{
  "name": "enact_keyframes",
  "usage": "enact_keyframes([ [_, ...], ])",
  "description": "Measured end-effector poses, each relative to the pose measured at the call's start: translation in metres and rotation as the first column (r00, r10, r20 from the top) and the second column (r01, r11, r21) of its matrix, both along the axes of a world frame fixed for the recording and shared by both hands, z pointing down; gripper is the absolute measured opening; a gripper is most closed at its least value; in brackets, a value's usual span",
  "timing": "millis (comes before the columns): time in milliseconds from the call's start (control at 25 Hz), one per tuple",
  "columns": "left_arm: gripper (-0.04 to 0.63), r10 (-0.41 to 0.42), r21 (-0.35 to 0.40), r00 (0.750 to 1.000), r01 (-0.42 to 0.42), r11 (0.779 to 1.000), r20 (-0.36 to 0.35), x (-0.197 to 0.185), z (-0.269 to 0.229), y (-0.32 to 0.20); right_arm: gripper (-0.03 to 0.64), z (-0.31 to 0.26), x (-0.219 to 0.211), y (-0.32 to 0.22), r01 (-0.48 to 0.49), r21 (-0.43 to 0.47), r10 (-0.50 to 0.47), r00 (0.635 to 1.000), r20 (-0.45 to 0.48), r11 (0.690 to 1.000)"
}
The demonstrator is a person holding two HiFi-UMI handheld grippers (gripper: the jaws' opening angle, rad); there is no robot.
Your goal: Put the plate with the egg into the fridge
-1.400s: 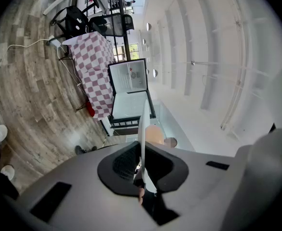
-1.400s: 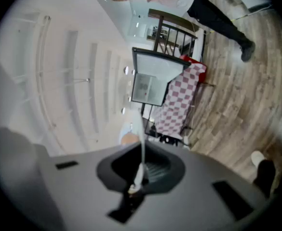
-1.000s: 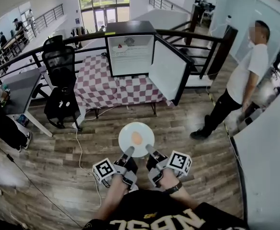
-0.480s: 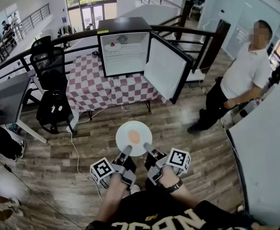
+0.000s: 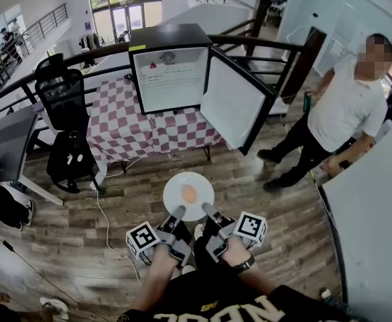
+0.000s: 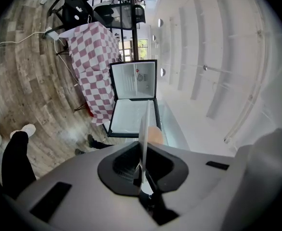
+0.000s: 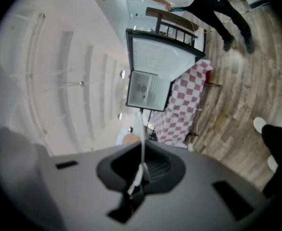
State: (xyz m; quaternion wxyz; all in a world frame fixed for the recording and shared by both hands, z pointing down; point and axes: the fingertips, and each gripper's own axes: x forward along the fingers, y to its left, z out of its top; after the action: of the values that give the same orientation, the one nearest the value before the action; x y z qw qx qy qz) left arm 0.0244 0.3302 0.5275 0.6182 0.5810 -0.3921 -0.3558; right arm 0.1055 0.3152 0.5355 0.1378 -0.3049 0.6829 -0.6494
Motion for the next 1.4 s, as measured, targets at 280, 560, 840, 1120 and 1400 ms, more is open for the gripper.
enact_keyframes([
  [280, 0.037, -0.037, 0.03, 0.999, 0.037, 0.999, 0.012, -0.01, -0.014, -0.083, 0.03, -0.017, -0.013, -0.085, 0.022, 0.038, -0.024, 0.999, 0.046, 0.999],
  [560, 0.037, -0.042, 0.055, 0.998, 0.039, 0.998, 0.044, -0.008, -0.025, -0.166, 0.031, -0.025, -0.01, -0.167, 0.013, 0.064, -0.017, 0.998, 0.061, 0.998],
  [840, 0.037, -0.026, 0.06, 0.998, 0.023, 0.998, 0.053, 0.005, -0.029, -0.227, 0.031, -0.03, 0.002, -0.226, -0.004, 0.075, -0.002, 0.997, 0.077, 0.997],
  [1120, 0.037, -0.046, 0.048, 0.998, 0.044, 0.998, 0.043, 0.012, -0.026, -0.262, 0.031, -0.029, 0.01, -0.263, 0.006, 0.075, -0.012, 0.997, 0.078, 0.997],
  [1400, 0.037, -0.068, 0.026, 0.996, 0.067, 0.997, 0.064, 0.013, -0.023, -0.278, 0.031, -0.025, 0.011, -0.279, 0.02, 0.033, -0.023, 0.994, 0.103, 0.999],
])
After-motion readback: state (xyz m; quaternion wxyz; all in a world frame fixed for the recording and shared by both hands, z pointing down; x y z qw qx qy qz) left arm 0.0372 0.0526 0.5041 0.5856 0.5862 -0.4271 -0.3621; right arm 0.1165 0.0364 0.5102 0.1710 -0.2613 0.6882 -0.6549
